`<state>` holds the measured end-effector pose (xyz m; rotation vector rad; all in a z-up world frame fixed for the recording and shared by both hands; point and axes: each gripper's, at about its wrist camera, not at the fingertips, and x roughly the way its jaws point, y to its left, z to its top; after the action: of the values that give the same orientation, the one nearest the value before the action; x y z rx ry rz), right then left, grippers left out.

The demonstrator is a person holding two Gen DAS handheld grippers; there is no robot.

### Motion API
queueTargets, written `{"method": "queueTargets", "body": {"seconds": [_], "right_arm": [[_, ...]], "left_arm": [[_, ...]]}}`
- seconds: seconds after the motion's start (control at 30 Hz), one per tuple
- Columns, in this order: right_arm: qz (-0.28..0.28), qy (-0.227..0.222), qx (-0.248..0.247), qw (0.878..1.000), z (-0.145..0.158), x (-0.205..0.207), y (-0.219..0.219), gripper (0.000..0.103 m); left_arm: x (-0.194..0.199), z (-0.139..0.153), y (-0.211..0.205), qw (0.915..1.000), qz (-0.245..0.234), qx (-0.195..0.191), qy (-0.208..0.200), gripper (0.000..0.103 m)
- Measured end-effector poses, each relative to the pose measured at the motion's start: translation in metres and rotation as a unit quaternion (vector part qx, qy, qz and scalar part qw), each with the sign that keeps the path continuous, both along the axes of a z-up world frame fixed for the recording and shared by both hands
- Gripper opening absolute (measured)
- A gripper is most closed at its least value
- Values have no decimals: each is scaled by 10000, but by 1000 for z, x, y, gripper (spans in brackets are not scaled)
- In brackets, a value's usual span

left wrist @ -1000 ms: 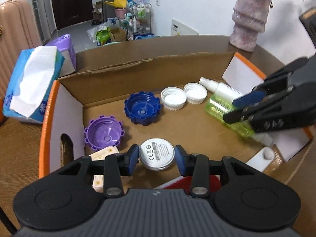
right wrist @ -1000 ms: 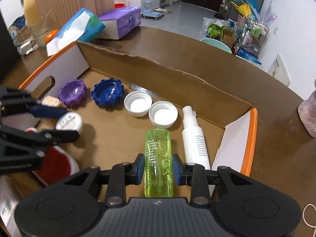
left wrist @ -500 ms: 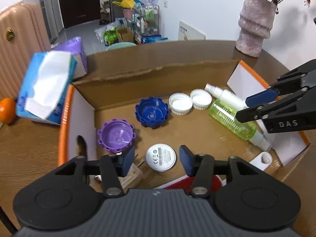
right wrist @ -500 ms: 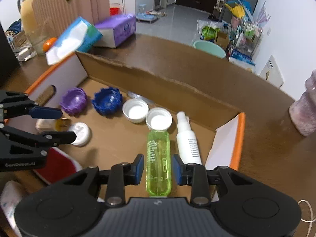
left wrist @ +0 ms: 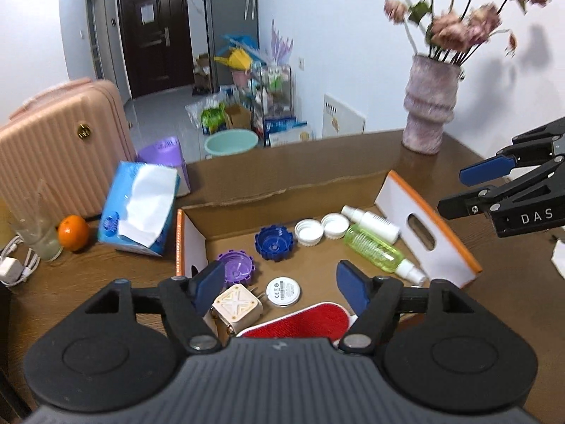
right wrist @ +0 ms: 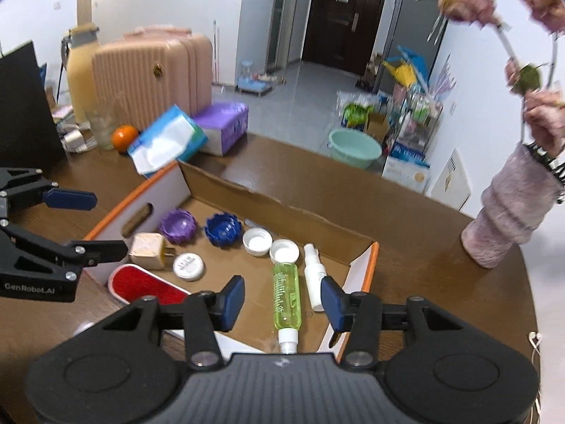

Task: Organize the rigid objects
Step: 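Open both grippers to drop the white tin and green bottle into the box, then withdraw both open grippers from the box toward the white wipe pack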

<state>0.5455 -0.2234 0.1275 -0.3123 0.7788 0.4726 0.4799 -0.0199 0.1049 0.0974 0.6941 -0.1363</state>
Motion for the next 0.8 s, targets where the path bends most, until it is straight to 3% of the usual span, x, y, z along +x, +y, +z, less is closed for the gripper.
{"method": "queueTargets", "body": {"seconds": [0.3, 0.37, 0.5, 0.63, 0.8], "right_arm": [[-114, -676, 541, 9962, 24, -74, -20, 75], [-144, -927, 660, 9934, 26, -91, -25, 88], [-276, -1277, 900, 9873, 22, -125, -35, 88], [-453, -1739, 960, 9790, 11, -162, -42, 94], [-722, -2133, 1117, 9679, -9, -202, -52, 94]], "left_arm": [[-87, 28, -8, 9951, 138, -83, -977, 86], [-105, 31, -9, 9929, 164, -162, -1163, 88], [-145, 28, -10, 9887, 271, -362, -1426, 90], [-186, 18, -11, 9789, 417, -377, -1966, 103], [-221, 0, -13, 9728, 624, -338, -2207, 103]]}}
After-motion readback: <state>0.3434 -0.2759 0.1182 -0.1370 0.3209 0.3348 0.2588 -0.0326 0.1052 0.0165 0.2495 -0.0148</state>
